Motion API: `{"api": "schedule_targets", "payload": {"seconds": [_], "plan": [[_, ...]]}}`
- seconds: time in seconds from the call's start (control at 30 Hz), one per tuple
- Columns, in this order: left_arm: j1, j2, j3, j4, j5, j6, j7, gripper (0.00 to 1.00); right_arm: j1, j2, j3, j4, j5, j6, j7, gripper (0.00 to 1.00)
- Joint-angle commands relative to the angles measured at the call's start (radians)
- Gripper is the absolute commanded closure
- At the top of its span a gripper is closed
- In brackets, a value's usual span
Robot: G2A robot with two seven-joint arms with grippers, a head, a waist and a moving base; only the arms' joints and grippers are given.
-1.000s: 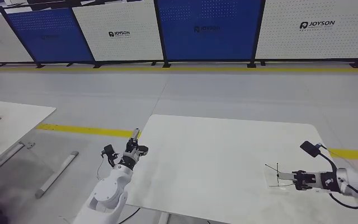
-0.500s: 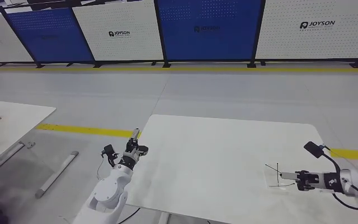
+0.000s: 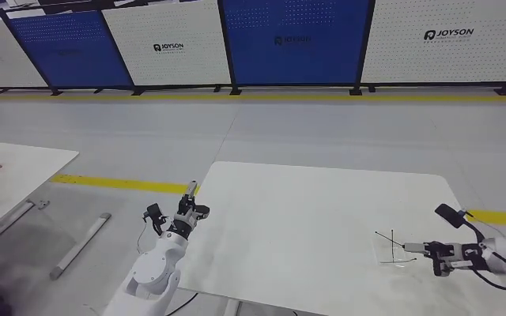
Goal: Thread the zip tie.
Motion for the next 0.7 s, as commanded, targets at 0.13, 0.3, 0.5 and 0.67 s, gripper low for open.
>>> {"api": "schedule_targets", "payload": {"seconds": [0.13, 0.3, 0.5, 0.67], "plan": [[0.0, 0.0, 0.0, 0.0, 0.0, 0.0, 0.0, 0.0, -0.001, 0.0, 0.001, 0.0, 0.001, -0.001, 0.0, 0.0], [0.0, 0.0, 0.0, 0.0, 0.0, 0.0, 0.0, 0.0, -0.001, 0.0, 0.001, 0.0, 0.001, -0.001, 0.0, 0.0], [0.0, 0.0, 0.0, 0.0, 0.0, 0.0, 0.0, 0.0, 0.018, -0.01, -0.03, 0.012, -0.034, 0.112, -0.076, 0.0], [0.0, 0.0, 0.0, 0.0, 0.0, 0.0, 0.0, 0.0, 0.047, -0.019, -0.061, 0.029, -0.05, 0.147, -0.078, 0.0]]}}
